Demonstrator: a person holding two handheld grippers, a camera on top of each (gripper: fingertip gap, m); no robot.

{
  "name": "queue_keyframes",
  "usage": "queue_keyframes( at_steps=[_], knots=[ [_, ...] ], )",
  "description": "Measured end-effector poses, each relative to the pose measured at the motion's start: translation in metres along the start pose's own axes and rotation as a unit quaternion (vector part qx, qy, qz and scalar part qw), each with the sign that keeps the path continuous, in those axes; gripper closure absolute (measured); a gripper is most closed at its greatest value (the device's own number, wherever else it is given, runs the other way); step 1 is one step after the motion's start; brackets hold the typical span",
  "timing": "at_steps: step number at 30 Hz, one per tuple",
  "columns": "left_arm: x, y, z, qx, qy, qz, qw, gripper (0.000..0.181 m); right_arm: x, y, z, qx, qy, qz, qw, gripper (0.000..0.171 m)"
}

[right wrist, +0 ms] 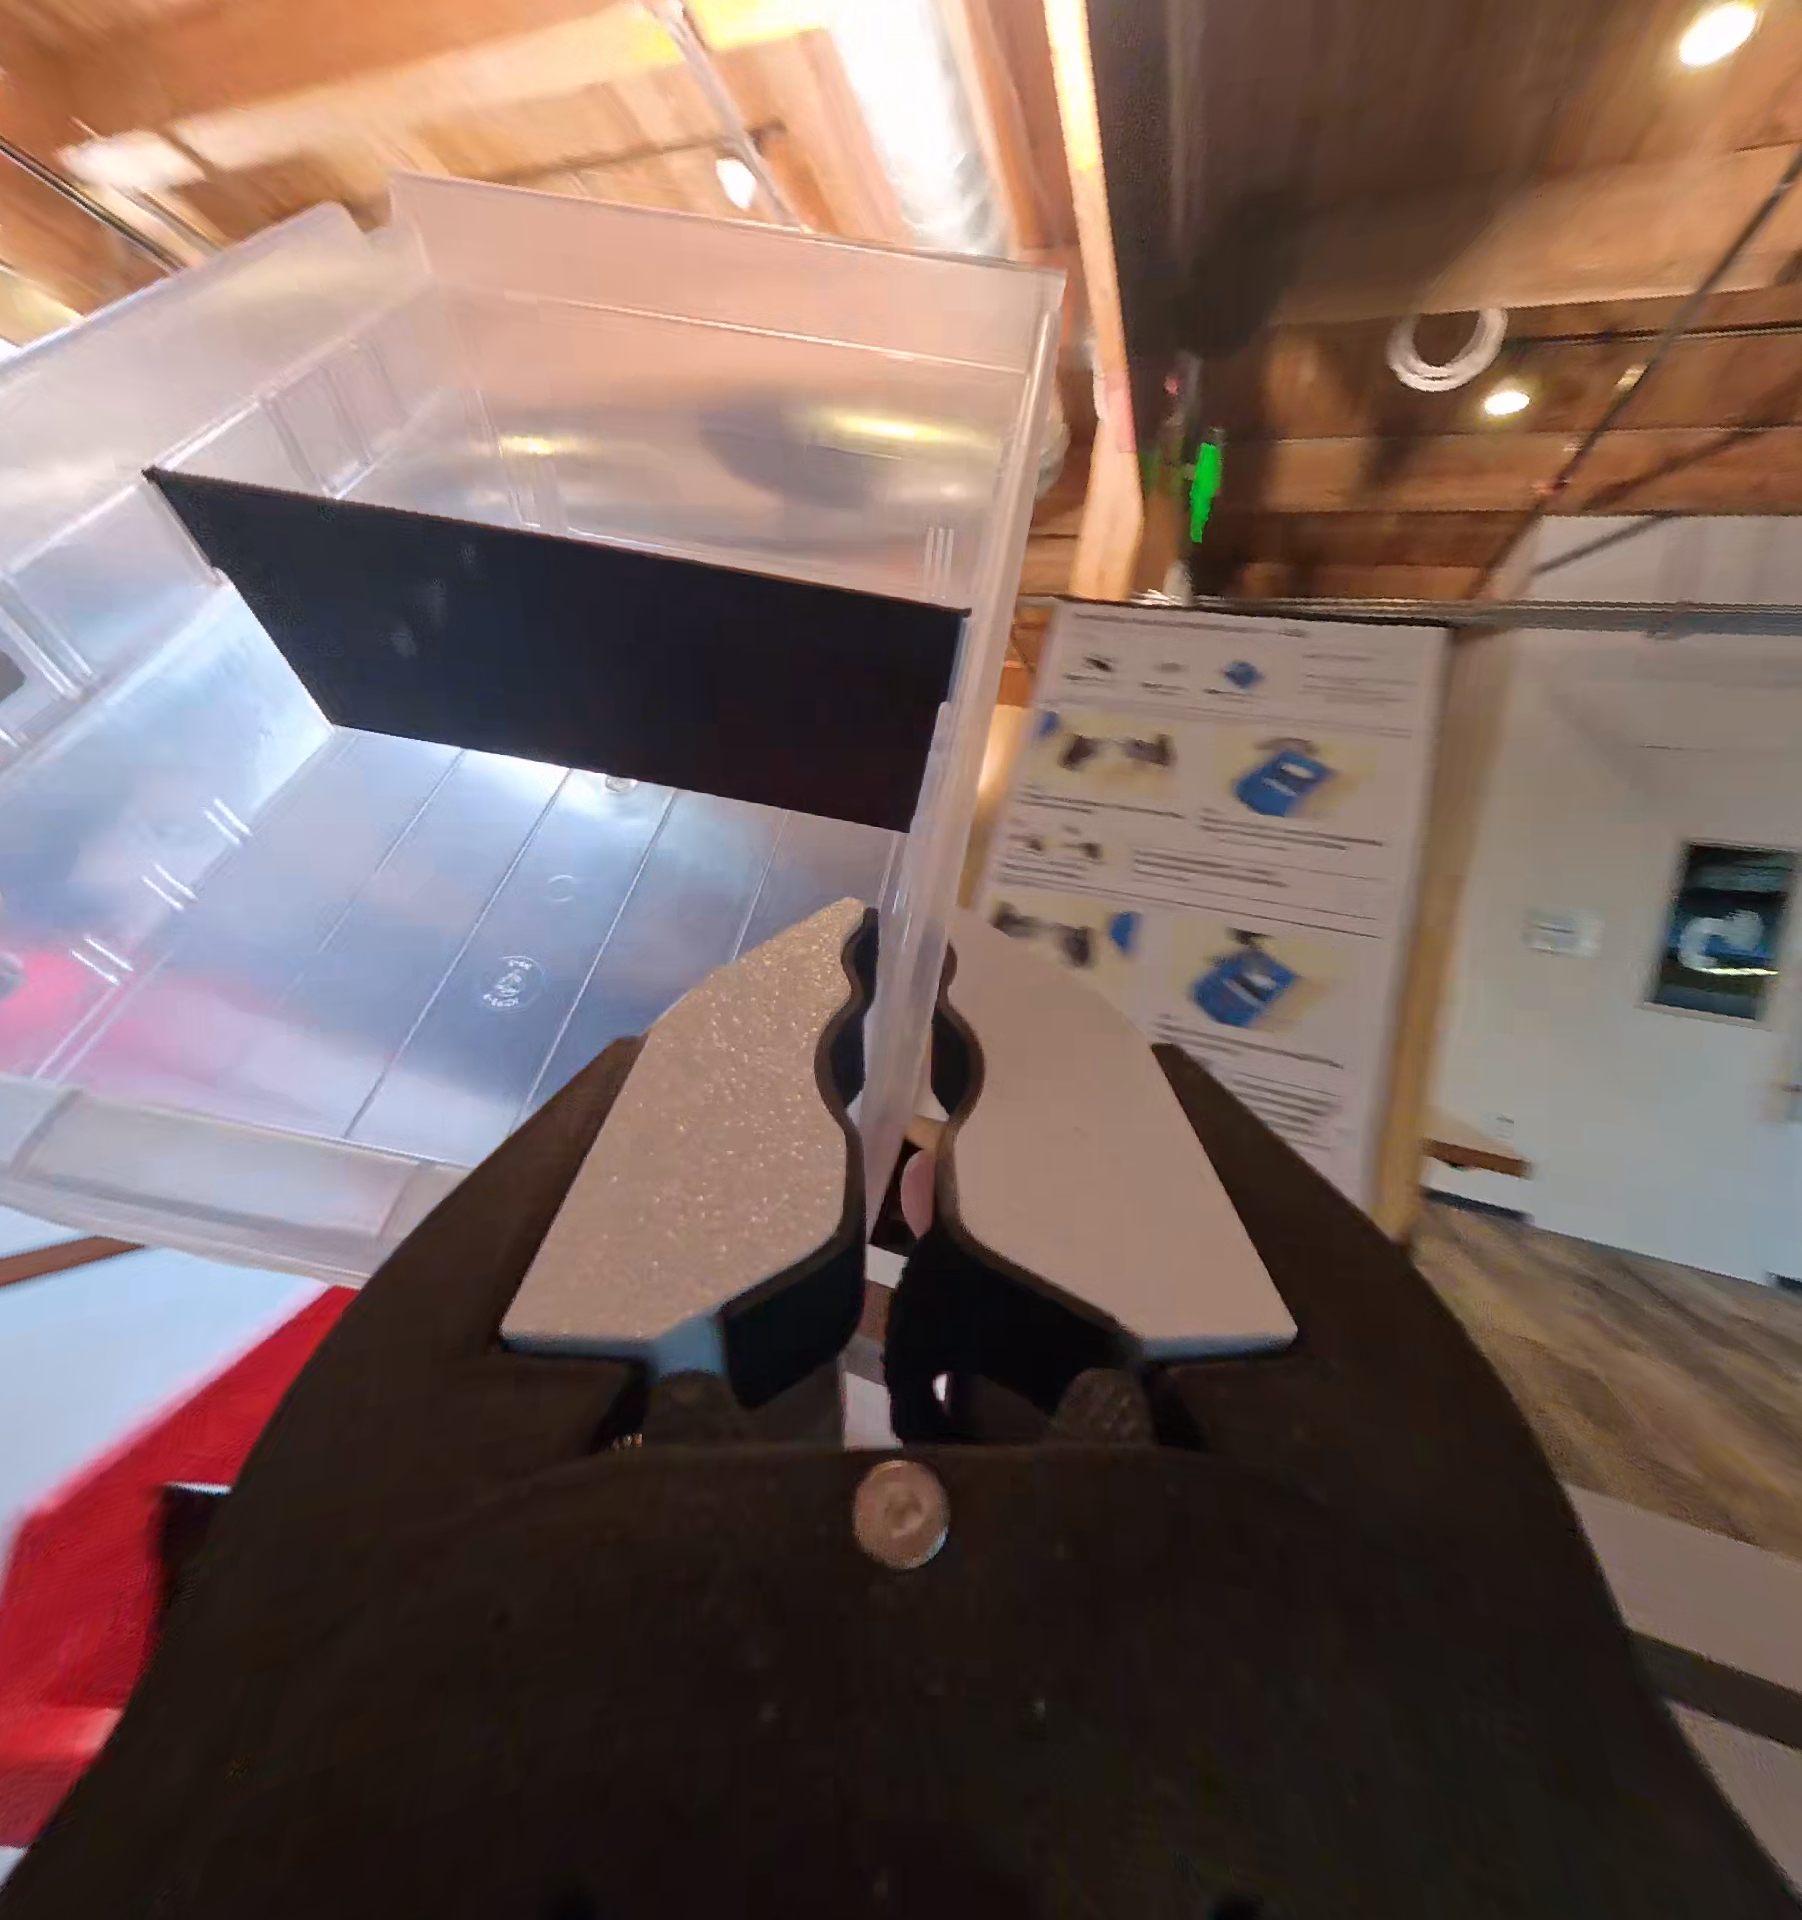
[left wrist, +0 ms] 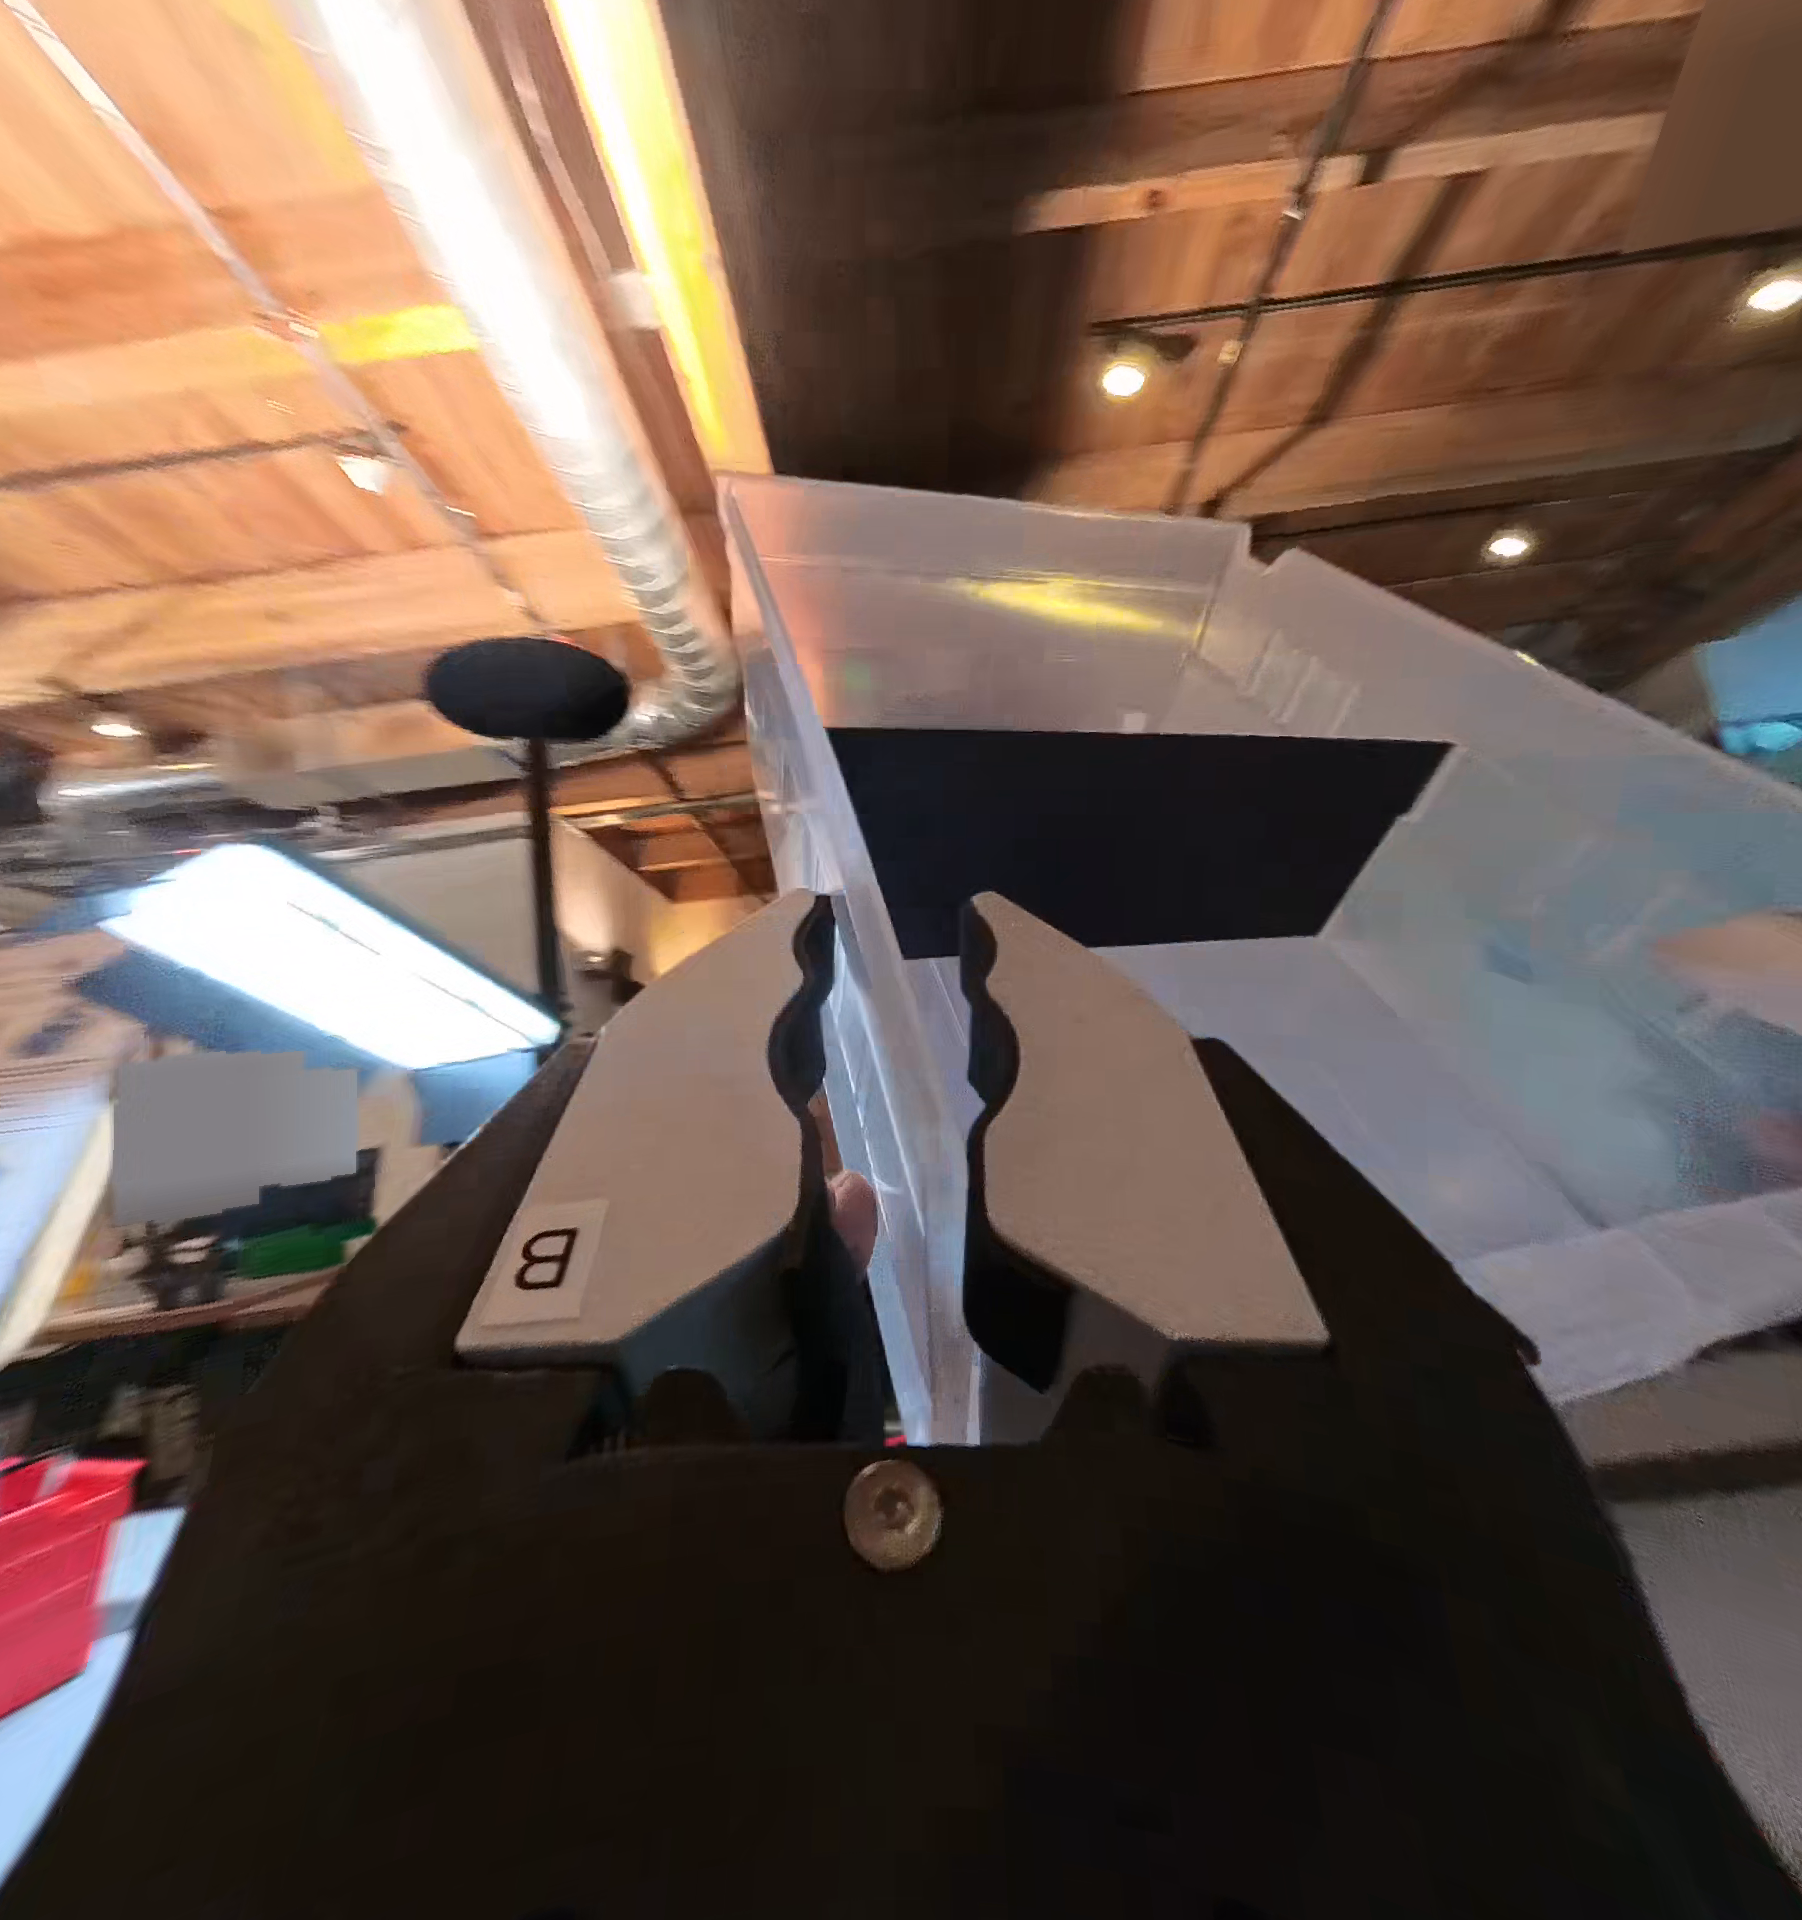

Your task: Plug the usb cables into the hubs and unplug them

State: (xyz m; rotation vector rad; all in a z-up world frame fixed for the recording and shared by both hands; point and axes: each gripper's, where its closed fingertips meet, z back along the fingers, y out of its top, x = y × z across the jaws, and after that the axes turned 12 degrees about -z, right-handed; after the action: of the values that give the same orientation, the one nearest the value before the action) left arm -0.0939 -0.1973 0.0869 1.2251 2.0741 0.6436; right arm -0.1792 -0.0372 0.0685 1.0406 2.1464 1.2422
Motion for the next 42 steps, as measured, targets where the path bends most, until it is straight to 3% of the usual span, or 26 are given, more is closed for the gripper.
queue_keyframes(
  at_steps=[5, 11, 17, 24, 29, 35, 37, 40, 42],
  knots=[
    [0.131, -0.014, -0.042, -0.016, -0.117, 0.014, 0.993, 0.149, 0.126, -0.011, 0.028, -0.019, -0.092, 0.044, 0.995, 0.162],
    [0.270, -0.075, -0.053, -0.101, -0.212, 0.011, 0.972, 0.147, 0.252, -0.082, 0.073, -0.113, -0.194, 0.057, 0.973, 0.162],
    [0.330, -0.153, -0.021, -0.267, -0.267, 0.116, 0.919, 0.141, 0.293, -0.154, 0.097, -0.330, -0.201, 0.056, 0.921, 0.160],
    [0.353, -0.187, 0.010, -0.345, -0.320, 0.206, 0.858, 0.130, 0.300, -0.188, 0.115, -0.430, -0.210, 0.043, 0.877, 0.160],
    [0.368, -0.181, 0.024, -0.322, -0.389, 0.175, 0.845, 0.131, 0.324, -0.184, 0.121, -0.409, -0.261, 0.058, 0.872, 0.150],
    [0.354, -0.149, 0.000, -0.216, -0.403, 0.128, 0.880, 0.126, 0.357, -0.120, 0.119, -0.213, -0.358, 0.064, 0.907, 0.091],
    [0.344, -0.129, -0.010, -0.182, -0.424, 0.129, 0.878, 0.121, 0.359, -0.088, 0.118, -0.126, -0.368, 0.070, 0.919, 0.081],
    [0.323, -0.099, -0.018, -0.167, -0.465, 0.143, 0.858, 0.116, 0.326, -0.043, 0.107, 0.012, -0.295, 0.058, 0.954, 0.080],
    [0.309, -0.091, -0.007, -0.191, -0.507, 0.143, 0.828, 0.105, 0.284, -0.036, 0.092, 0.036, -0.180, 0.027, 0.983, 0.086]
  ],
)
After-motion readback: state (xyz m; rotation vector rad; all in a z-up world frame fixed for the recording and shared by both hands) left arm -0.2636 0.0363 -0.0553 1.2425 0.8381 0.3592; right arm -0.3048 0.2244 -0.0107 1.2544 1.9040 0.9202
